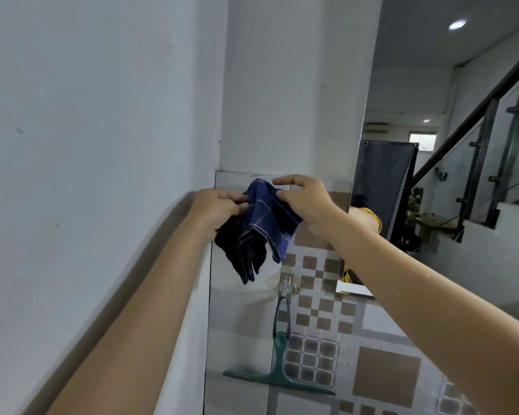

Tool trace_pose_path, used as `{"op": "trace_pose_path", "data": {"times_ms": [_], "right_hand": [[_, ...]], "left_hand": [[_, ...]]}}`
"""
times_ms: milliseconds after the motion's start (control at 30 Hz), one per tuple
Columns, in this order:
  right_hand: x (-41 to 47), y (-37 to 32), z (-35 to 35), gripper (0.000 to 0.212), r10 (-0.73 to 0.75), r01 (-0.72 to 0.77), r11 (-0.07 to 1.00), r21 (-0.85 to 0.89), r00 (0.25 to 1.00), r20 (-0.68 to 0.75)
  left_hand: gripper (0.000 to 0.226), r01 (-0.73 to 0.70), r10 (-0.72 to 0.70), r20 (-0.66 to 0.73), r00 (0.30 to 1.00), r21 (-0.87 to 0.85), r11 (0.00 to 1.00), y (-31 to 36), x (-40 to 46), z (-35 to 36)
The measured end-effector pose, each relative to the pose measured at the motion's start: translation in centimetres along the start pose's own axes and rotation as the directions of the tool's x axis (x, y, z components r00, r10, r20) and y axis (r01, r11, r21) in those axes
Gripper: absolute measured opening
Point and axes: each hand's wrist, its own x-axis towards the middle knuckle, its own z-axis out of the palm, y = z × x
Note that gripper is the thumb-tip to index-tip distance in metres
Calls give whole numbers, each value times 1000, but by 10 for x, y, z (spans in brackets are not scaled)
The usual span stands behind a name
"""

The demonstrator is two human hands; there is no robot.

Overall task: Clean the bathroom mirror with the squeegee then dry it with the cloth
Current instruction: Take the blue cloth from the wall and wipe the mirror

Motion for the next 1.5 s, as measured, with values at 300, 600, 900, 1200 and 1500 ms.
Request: {"op": "trace_pose_path", "data": {"times_ms": [300,600,900,1200,1500], "right_hand": [[-50,-46,-50,14,-236,237,972,8,970,-54],[-137,-43,-108,21,-344,318,893,319,939,25],[-192,-20,-140,19,-351,361,825,436,930,-106],[-220,7,-168,25,-395,428,891,149,894,-210],[-244,40,-217,26,-462,430,871,237,881,102]], "left_hand": [[26,-369,378,-42,925,139,919,51,-41,2],[35,-434,411,430,804,-48,900,83,-119,20],[22,-462,358,511,782,89,882,92,-178,79],[16,-371,284,351,892,211,904,98,-211,135],[13,-516,353,424,834,370,773,101,-245,170]]}}
